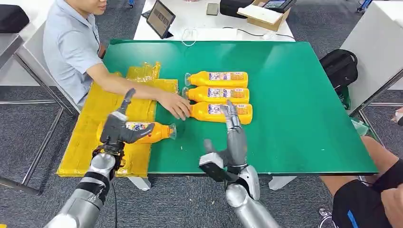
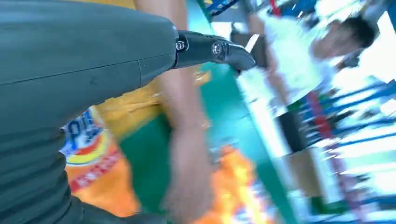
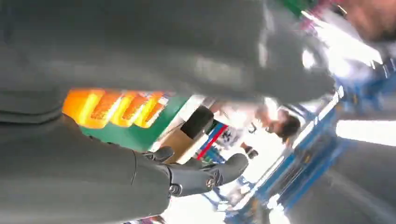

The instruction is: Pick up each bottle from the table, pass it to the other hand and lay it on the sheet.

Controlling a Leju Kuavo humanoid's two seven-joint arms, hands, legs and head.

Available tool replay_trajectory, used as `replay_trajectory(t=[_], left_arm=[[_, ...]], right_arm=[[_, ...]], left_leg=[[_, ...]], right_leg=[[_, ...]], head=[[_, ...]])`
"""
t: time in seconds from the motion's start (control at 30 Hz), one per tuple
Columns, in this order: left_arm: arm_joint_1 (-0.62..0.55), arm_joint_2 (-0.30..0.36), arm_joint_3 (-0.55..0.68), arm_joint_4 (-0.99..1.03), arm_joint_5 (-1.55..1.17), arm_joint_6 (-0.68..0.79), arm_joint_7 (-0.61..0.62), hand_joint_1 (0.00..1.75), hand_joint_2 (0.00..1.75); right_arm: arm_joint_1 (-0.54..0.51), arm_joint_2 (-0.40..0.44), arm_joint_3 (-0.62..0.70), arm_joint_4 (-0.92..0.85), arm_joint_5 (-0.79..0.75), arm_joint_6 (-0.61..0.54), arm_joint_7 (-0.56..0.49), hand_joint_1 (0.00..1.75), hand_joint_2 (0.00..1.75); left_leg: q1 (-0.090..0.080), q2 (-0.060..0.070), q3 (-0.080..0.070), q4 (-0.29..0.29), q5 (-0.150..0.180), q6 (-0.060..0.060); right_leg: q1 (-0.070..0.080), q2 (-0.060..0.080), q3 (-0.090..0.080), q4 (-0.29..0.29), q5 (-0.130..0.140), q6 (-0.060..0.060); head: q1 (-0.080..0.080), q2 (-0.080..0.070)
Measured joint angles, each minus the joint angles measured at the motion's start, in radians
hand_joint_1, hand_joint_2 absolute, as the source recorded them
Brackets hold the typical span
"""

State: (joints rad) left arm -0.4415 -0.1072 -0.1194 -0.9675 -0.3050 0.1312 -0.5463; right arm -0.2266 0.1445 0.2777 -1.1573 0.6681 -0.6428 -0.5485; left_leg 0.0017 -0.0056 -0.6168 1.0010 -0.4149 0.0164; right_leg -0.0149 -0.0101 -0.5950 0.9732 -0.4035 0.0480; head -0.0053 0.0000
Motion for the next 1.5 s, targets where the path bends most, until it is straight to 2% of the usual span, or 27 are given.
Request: replay_trajectory(t=[0.47,0.8,0.97,1.17,1.5], left_arm=[[0.131,-0.022,0.054,-0.305,0.335,-0.061,0.064,0.00,1.75],[0.165,-0.023,0.030,-0.363,0.233,0.034,0.167,0.00,1.75],[0.183,-0.023,0.014,-0.365,0.223,0.040,0.184,0.00,1.75],[0.194,-0.021,0.000,-0.368,0.224,0.031,0.192,0.00,1.75],[0.185,-0.021,-0.029,-0.355,0.234,0.004,0.193,0.00,1.75]], right_arm=[[-0.069,-0.137,0.003,0.210,0.252,0.074,0.190,0.00,1.75],[-0.123,-0.165,0.002,0.330,0.338,0.089,0.295,0.00,1.75],[-0.133,-0.176,0.001,0.364,0.430,0.076,0.393,0.00,1.75],[-0.172,-0.194,-0.013,0.427,0.483,0.084,0.455,0.00,1.75],[-0.277,-0.217,-0.050,0.587,0.466,0.084,0.426,0.00,1.75]], left_leg=[[0.000,0.000,0.000,0.000,0.000,0.000],[0.000,0.000,0.000,0.000,0.000,0.000],[0.000,0.000,-0.001,0.000,0.000,0.000],[0.000,0.000,-0.001,0.000,0.000,0.000],[0.000,0.000,-0.001,0.001,0.000,0.000]], right_leg=[[0.000,0.000,0.000,0.000,0.000,0.000],[0.000,0.000,0.000,0.000,0.000,0.000],[0.000,0.000,-0.001,0.000,0.000,0.000],[0.000,0.000,-0.001,0.000,0.000,0.000],[0.000,0.000,-0.001,0.000,0.001,0.001]], head=[[0.000,0.000],[0.000,0.000],[-0.001,0.000],[0.000,0.000],[-0.001,0.000]])
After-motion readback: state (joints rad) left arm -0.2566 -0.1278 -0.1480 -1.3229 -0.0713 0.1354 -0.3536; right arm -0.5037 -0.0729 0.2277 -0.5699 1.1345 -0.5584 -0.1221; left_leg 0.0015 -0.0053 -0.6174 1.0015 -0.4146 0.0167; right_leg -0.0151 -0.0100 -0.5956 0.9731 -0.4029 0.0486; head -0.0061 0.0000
